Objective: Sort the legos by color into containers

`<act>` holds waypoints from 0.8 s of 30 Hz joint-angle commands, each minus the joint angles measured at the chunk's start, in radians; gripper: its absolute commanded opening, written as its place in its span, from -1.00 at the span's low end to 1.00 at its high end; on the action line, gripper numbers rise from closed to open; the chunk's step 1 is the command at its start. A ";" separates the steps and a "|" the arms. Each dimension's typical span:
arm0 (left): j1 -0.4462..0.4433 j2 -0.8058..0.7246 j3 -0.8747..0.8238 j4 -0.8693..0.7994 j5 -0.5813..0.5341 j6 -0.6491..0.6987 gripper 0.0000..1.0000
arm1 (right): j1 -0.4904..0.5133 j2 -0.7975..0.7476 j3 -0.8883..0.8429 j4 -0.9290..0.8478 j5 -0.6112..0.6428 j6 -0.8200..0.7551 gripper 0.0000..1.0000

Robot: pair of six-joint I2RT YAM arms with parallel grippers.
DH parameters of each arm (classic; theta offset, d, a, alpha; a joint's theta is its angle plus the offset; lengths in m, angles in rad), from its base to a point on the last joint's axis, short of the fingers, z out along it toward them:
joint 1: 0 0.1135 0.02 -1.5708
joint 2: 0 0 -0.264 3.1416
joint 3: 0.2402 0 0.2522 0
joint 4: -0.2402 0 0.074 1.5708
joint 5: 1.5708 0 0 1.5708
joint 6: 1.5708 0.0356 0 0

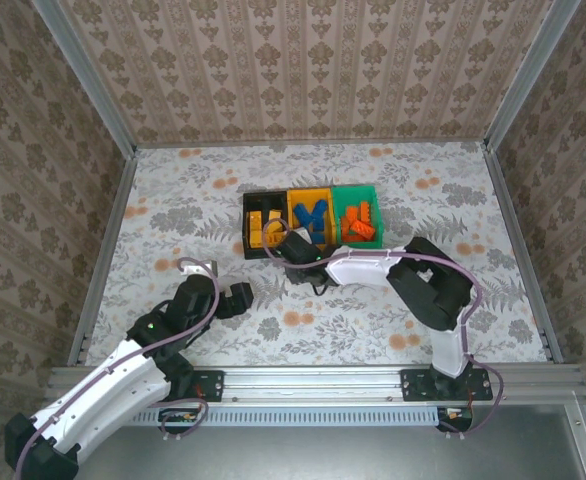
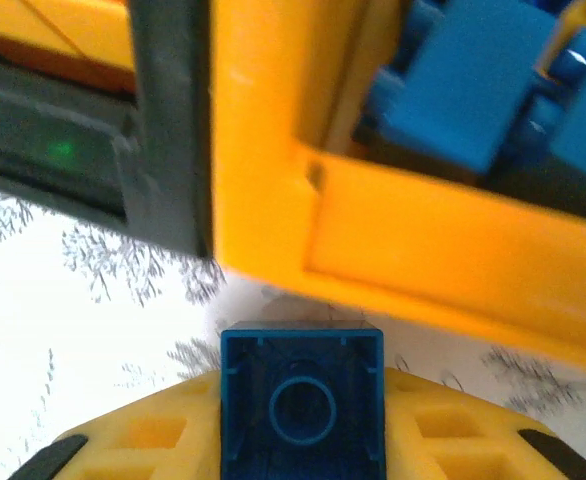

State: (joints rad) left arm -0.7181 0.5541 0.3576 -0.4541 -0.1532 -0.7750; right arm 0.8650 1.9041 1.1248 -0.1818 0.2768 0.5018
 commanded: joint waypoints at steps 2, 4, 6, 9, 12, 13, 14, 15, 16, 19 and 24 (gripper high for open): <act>0.006 -0.005 -0.013 0.036 0.008 -0.026 0.99 | 0.018 -0.160 -0.099 -0.014 -0.028 0.031 -0.34; 0.007 0.003 -0.014 0.044 0.010 -0.026 1.00 | 0.026 -0.234 -0.134 -0.034 -0.030 0.042 -0.35; 0.008 0.013 -0.016 0.052 0.015 -0.023 1.00 | 0.029 -0.311 -0.149 -0.068 -0.026 0.044 -0.35; 0.009 0.030 -0.014 0.067 0.021 -0.023 1.00 | 0.027 -0.405 -0.127 -0.113 0.014 0.025 -0.35; 0.010 0.041 -0.007 0.075 0.021 -0.021 1.00 | -0.007 -0.419 -0.041 -0.161 0.023 -0.001 -0.34; 0.010 0.044 -0.006 0.077 0.021 -0.020 1.00 | -0.022 -0.403 -0.006 -0.176 0.023 -0.005 -0.34; 0.010 0.046 -0.007 0.079 0.021 -0.020 1.00 | -0.044 -0.375 0.035 -0.194 0.021 -0.006 -0.34; 0.011 0.047 -0.007 0.080 0.020 -0.021 0.99 | -0.066 -0.339 0.076 -0.209 0.006 -0.003 -0.34; 0.010 0.047 -0.006 0.081 0.022 -0.021 1.00 | -0.086 -0.305 0.112 -0.223 -0.007 0.002 -0.34; 0.010 0.047 -0.008 0.081 0.024 -0.023 0.99 | -0.133 -0.173 0.234 -0.270 -0.038 0.018 -0.35; 0.012 0.047 -0.007 0.084 0.032 -0.022 1.00 | -0.182 0.009 0.393 -0.348 0.025 0.019 -0.35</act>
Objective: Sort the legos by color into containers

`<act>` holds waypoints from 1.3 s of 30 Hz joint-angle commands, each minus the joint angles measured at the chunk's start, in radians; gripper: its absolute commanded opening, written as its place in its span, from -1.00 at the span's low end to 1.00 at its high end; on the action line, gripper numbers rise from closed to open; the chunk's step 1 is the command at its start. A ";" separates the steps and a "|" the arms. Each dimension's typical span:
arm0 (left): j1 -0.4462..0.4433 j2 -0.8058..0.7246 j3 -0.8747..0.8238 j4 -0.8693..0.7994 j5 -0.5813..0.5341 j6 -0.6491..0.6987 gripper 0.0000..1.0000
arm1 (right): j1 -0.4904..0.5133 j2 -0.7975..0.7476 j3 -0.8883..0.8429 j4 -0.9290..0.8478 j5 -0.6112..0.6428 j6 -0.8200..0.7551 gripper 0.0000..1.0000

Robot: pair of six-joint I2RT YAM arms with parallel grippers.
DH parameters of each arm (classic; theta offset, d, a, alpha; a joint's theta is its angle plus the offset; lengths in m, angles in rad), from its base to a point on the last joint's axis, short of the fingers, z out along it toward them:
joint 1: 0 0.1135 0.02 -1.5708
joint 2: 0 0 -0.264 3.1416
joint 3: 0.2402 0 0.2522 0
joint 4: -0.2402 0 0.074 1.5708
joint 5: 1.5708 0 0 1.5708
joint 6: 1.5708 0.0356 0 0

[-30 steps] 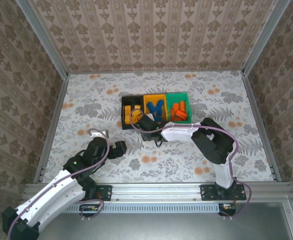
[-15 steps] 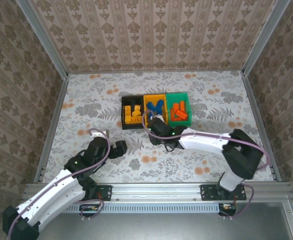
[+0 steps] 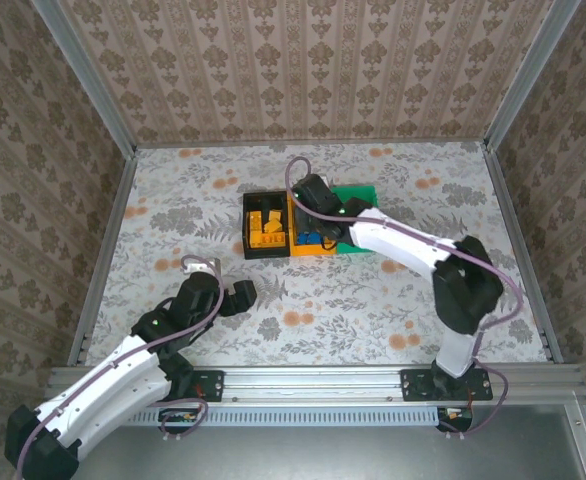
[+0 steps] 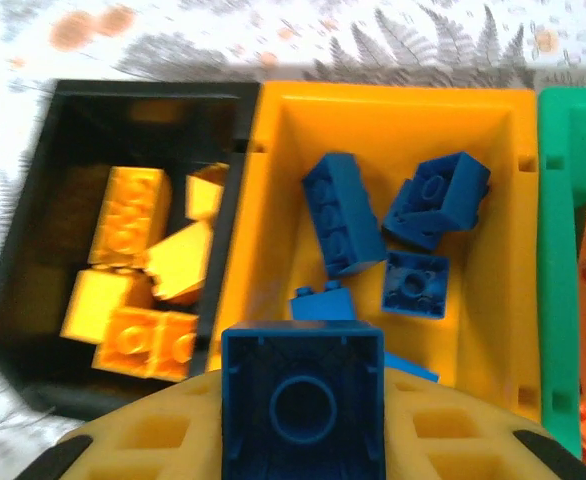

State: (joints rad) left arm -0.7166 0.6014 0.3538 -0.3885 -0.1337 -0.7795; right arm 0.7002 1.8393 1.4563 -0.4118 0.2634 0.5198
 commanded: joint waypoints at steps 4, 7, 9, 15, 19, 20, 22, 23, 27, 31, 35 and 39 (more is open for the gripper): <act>0.010 0.001 0.000 0.014 0.016 -0.014 1.00 | -0.026 0.157 0.143 -0.188 0.112 0.005 -0.33; 0.011 0.000 0.002 0.011 0.016 -0.012 0.99 | -0.027 0.202 0.182 -0.217 0.146 0.012 -0.23; 0.011 0.001 0.005 0.010 0.015 -0.011 0.99 | -0.027 0.206 0.187 -0.205 0.139 0.011 -0.04; 0.014 0.009 0.049 -0.006 -0.007 0.021 0.99 | -0.017 0.070 0.087 -0.073 0.101 -0.001 0.52; 0.015 0.027 0.100 -0.019 -0.054 0.055 1.00 | -0.006 -0.113 -0.073 0.034 0.094 0.015 0.55; 0.016 0.034 0.119 -0.022 -0.073 0.067 0.99 | -0.004 -0.170 -0.127 0.068 0.087 0.020 0.56; 0.016 0.048 0.150 -0.020 -0.116 0.093 1.00 | -0.004 -0.276 -0.233 0.133 0.068 0.022 0.57; 0.019 0.060 0.167 -0.017 -0.143 0.103 1.00 | -0.004 -0.327 -0.283 0.154 0.068 0.025 0.60; 0.019 0.120 0.216 0.033 -0.267 0.182 1.00 | -0.006 -0.500 -0.427 0.139 0.156 0.066 0.83; 0.029 0.222 0.247 0.183 -0.380 0.333 1.00 | -0.006 -0.623 -0.541 0.151 0.207 0.089 1.00; 0.102 0.394 0.308 0.323 -0.493 0.550 1.00 | -0.007 -0.714 -0.645 0.188 0.277 0.107 1.00; 0.324 0.556 0.369 0.376 -0.439 0.652 1.00 | -0.032 -0.756 -0.671 0.166 0.295 0.085 1.00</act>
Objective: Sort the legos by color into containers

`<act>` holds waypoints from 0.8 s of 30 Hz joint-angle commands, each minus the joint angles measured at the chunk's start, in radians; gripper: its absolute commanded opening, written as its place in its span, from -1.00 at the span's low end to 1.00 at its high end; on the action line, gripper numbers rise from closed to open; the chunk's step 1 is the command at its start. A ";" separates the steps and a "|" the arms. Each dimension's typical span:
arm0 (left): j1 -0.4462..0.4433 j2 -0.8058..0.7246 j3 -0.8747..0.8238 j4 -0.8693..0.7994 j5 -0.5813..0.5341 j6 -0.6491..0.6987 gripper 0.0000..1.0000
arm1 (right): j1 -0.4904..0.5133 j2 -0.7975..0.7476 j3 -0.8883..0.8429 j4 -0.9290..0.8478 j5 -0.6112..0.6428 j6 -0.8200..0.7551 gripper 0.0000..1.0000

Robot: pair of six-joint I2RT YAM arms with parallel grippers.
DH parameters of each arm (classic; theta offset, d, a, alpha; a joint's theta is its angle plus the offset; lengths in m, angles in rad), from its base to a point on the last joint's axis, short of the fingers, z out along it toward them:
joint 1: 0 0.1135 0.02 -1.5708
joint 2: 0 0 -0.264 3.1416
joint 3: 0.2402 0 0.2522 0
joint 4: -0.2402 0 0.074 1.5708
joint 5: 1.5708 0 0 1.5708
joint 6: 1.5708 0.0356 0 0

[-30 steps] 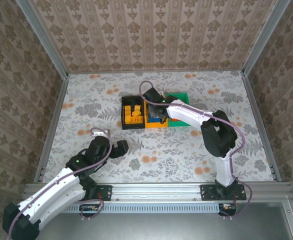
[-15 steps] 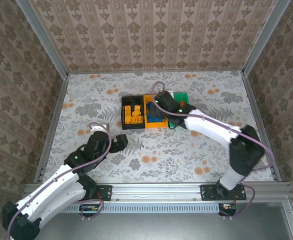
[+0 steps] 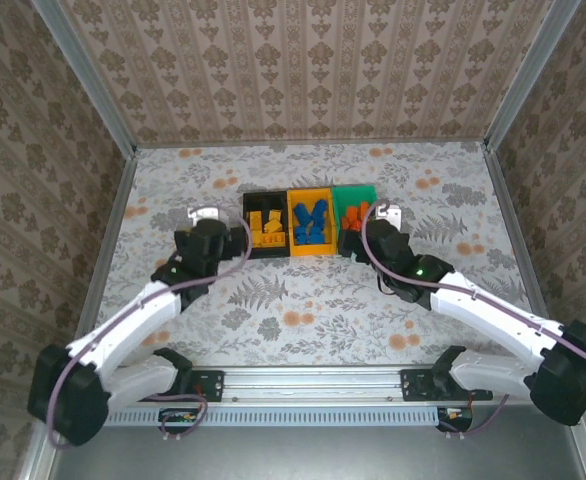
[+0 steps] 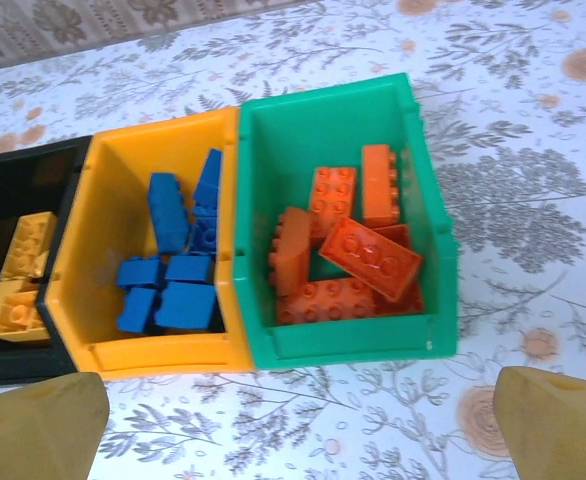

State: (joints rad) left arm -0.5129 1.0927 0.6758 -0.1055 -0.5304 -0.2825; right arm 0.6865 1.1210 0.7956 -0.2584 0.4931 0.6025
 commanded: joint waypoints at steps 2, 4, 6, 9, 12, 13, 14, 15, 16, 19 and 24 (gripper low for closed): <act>0.232 0.136 0.060 0.112 0.024 0.170 0.99 | -0.036 -0.048 -0.018 0.004 0.069 -0.002 1.00; 0.319 0.196 0.082 0.100 0.066 0.165 1.00 | -0.051 -0.060 -0.032 0.009 0.079 -0.006 1.00; 0.386 0.267 0.078 0.137 0.108 0.187 1.00 | -0.064 -0.071 -0.051 0.024 0.085 -0.012 1.00; 0.449 0.363 0.040 0.243 0.132 0.203 1.00 | -0.080 -0.079 -0.082 0.059 0.085 -0.025 1.00; 0.458 0.367 -0.114 0.577 0.185 0.257 1.00 | -0.099 -0.086 -0.098 0.065 0.085 -0.029 1.00; 0.459 0.355 -0.137 0.632 0.199 0.257 1.00 | -0.106 -0.091 -0.108 0.075 0.086 -0.031 1.00; 0.464 0.356 -0.169 0.717 0.229 0.272 1.00 | -0.113 -0.101 -0.124 0.095 0.081 -0.040 1.00; 0.468 0.367 -0.168 0.716 0.267 0.273 1.00 | -0.121 -0.112 -0.141 0.119 0.075 -0.050 1.00; 0.469 0.387 -0.180 0.763 0.277 0.281 1.00 | -0.126 -0.122 -0.158 0.142 0.072 -0.059 1.00; 0.456 0.404 -0.239 0.878 0.298 0.300 1.00 | -0.156 -0.153 -0.206 0.215 0.061 -0.127 1.00; 0.461 0.447 -0.292 1.005 0.316 0.302 1.00 | -0.252 -0.184 -0.233 0.275 0.123 -0.282 1.00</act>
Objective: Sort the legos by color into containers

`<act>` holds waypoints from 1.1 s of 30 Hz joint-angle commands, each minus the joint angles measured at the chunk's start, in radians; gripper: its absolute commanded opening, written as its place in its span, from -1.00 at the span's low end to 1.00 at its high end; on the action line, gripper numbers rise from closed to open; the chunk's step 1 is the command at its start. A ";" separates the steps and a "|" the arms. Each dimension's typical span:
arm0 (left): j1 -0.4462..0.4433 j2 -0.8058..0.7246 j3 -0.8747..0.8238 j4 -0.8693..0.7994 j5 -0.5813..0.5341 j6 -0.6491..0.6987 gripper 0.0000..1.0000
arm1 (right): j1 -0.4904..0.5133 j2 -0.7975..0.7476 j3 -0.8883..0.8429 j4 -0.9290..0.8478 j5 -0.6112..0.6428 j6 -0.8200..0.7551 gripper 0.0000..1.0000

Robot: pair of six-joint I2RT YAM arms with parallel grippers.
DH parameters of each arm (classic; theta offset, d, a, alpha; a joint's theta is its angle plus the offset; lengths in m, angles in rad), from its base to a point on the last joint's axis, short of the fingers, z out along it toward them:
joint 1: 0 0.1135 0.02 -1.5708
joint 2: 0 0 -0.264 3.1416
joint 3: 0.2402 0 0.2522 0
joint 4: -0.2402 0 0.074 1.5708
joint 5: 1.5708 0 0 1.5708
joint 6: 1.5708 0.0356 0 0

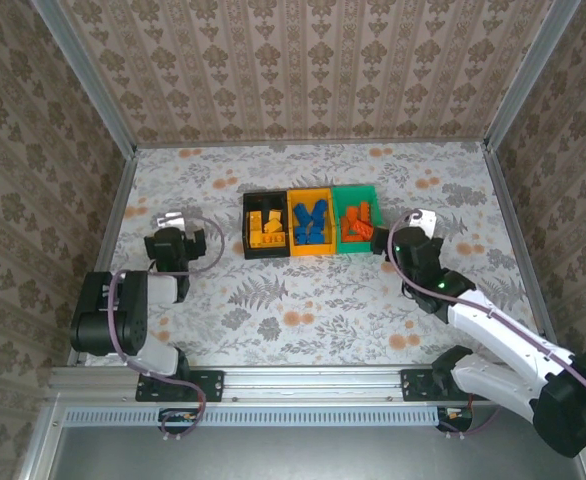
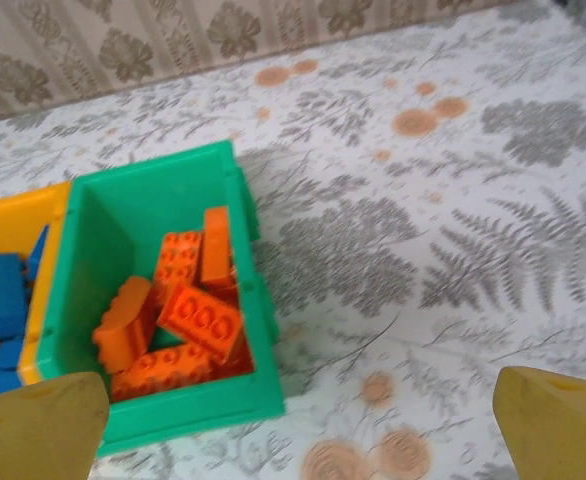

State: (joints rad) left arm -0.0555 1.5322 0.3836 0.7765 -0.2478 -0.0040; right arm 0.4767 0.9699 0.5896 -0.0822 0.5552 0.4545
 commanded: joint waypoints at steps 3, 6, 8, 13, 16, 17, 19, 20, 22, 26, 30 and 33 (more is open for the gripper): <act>0.005 0.009 0.000 0.132 0.031 0.022 1.00 | -0.102 -0.062 -0.111 0.252 0.119 -0.278 1.00; 0.006 0.012 -0.002 0.137 0.031 0.020 1.00 | -0.200 -0.076 -0.208 0.376 0.085 -0.307 1.00; 0.009 0.013 -0.006 0.146 0.036 0.022 1.00 | -0.252 -0.058 -0.268 0.482 0.023 -0.336 1.00; 0.010 0.013 -0.005 0.145 0.039 0.025 0.99 | -0.338 0.102 -0.299 0.741 -0.139 -0.388 1.00; 0.009 0.012 -0.006 0.145 0.038 0.025 1.00 | -0.364 0.231 -0.282 0.850 -0.188 -0.403 1.00; 0.009 0.012 -0.006 0.146 0.039 0.025 0.99 | -0.374 0.269 -0.274 0.874 -0.208 -0.405 1.00; 0.008 0.013 -0.006 0.145 0.038 0.026 1.00 | -0.384 0.338 -0.260 0.914 -0.221 -0.412 1.00; 0.008 0.012 -0.005 0.145 0.039 0.025 1.00 | -0.393 0.373 -0.253 0.931 -0.237 -0.411 1.00; 0.008 0.012 -0.006 0.145 0.039 0.026 1.00 | -0.398 0.437 -0.235 0.944 -0.252 -0.408 1.00; 0.008 0.013 -0.005 0.146 0.040 0.027 1.00 | -0.398 0.591 -0.230 1.085 -0.281 -0.430 1.00; 0.009 0.012 -0.006 0.145 0.041 0.027 0.99 | -0.440 0.563 -0.199 0.970 -0.343 -0.390 1.00; 0.009 0.011 -0.006 0.145 0.039 0.027 1.00 | -0.440 0.558 -0.200 0.969 -0.342 -0.390 1.00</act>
State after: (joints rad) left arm -0.0505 1.5440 0.3759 0.8909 -0.2199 0.0017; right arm 0.0399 1.5364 0.3664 0.8658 0.2527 0.0551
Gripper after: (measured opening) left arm 0.997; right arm 0.999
